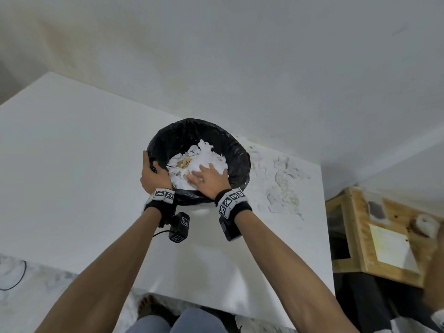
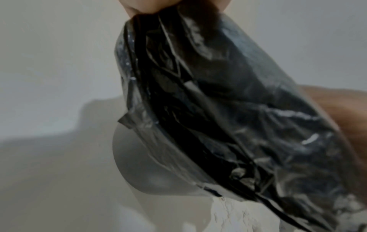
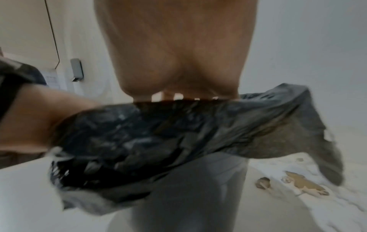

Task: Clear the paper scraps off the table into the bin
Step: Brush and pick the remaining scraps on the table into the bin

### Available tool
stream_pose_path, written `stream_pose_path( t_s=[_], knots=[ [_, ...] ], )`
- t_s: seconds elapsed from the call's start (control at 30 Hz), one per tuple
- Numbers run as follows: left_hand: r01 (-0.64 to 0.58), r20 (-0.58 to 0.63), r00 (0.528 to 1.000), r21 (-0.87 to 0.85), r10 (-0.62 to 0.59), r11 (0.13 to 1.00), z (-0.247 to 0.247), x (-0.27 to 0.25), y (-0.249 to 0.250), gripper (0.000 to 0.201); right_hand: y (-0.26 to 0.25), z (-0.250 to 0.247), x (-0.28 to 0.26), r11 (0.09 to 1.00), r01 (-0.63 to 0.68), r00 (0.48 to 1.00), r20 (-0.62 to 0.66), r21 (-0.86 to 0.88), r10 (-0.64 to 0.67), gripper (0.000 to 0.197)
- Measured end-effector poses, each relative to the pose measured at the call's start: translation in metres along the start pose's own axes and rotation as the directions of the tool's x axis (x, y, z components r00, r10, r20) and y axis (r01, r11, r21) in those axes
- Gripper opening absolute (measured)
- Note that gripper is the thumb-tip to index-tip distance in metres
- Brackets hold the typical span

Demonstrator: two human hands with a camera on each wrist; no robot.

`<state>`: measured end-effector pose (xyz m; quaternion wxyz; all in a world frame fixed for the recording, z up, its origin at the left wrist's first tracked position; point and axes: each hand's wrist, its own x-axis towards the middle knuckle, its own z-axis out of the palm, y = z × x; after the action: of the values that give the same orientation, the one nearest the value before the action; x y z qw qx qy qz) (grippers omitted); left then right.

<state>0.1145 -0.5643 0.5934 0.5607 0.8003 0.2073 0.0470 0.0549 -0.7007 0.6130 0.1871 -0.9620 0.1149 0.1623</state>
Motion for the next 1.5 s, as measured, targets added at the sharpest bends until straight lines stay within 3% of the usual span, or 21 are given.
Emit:
stream_pose_path(
  t_s=[0.13,0.27,0.33,0.43,0.53,0.6,0.7,0.8,0.87,0.9,0.97,1.03,1.13,1.23,1.37,1.5],
  knots=[
    [0.0,-0.086,0.996,-0.008,-0.001,1.0,0.013,-0.019,0.001,0.043,0.042,-0.037,-0.004,0.983,0.146,0.938,-0.331,0.111,-0.102,0.05],
    [0.005,-0.171,0.985,-0.025,-0.009,1.0,0.029,-0.037,-0.001,0.043,0.117,-0.056,-0.002,0.97,0.101,0.823,-0.567,0.222,0.044,0.046],
    [0.017,-0.202,0.979,-0.025,-0.022,1.0,0.034,-0.042,-0.004,0.043,0.167,-0.053,-0.004,0.955,0.032,0.784,-0.6,0.294,0.158,0.047],
    [0.038,-0.249,0.967,-0.027,-0.043,0.999,0.04,-0.049,-0.011,0.044,0.242,-0.03,-0.013,0.922,-0.138,0.786,-0.527,0.362,0.325,0.047],
    [0.052,-0.3,0.952,-0.031,-0.059,0.998,0.042,-0.058,-0.016,0.044,0.295,0.003,-0.023,0.864,-0.364,0.855,-0.244,0.349,0.458,0.065],
    [0.062,-0.333,0.94,-0.041,-0.072,0.997,0.042,-0.063,-0.017,0.044,0.313,0.025,-0.027,0.85,-0.456,0.878,-0.027,0.265,0.479,0.079],
    [0.073,-0.379,0.921,-0.061,-0.091,0.995,0.042,-0.067,-0.019,0.044,0.314,0.06,-0.033,0.901,-0.414,0.906,0.157,0.127,0.394,0.089],
    [0.072,-0.402,0.911,-0.052,-0.087,0.996,0.043,-0.067,-0.02,0.044,0.298,0.091,-0.042,0.943,-0.314,0.944,0.139,0.107,0.299,0.094],
    [0.065,-0.411,0.908,-0.052,-0.08,0.997,0.044,-0.067,-0.02,0.043,0.287,0.102,-0.049,0.982,-0.181,0.981,0.075,0.057,0.176,0.088],
    [0.063,-0.416,0.906,-0.048,-0.077,0.997,0.045,-0.068,-0.021,0.043,0.283,0.105,-0.052,0.996,-0.083,0.996,-0.007,0.018,0.084,0.079],
    [0.065,-0.419,0.905,-0.038,-0.075,0.997,0.045,-0.068,-0.02,0.043,0.277,0.108,-0.055,0.998,0.06,0.979,-0.197,-0.004,-0.06,0.05],
    [0.067,-0.418,0.906,-0.036,-0.076,0.997,0.045,-0.068,-0.019,0.043,0.274,0.105,-0.056,0.999,0.035,0.971,-0.239,0.037,-0.025,0.03],
    [0.067,-0.405,0.911,-0.034,-0.075,0.997,0.044,-0.068,-0.018,0.043,0.277,0.091,-0.044,1.0,-0.015,0.991,-0.13,0.027,0.019,0.021],
    [0.062,-0.382,0.922,-0.03,-0.069,0.998,0.042,-0.066,-0.016,0.043,0.275,0.057,-0.031,0.986,-0.09,0.992,-0.073,0.14,0.101,0.018],
    [0.058,-0.347,0.936,-0.032,-0.065,0.998,0.039,-0.058,-0.01,0.043,0.26,-0.008,-0.016,0.902,-0.106,0.972,-0.148,0.419,0.183,0.014],
    [0.04,-0.303,0.952,-0.029,-0.047,0.999,0.039,-0.043,-0.004,0.043,0.223,-0.08,-0.003,0.859,0.005,0.958,-0.248,0.513,0.142,0.019]
  ],
)
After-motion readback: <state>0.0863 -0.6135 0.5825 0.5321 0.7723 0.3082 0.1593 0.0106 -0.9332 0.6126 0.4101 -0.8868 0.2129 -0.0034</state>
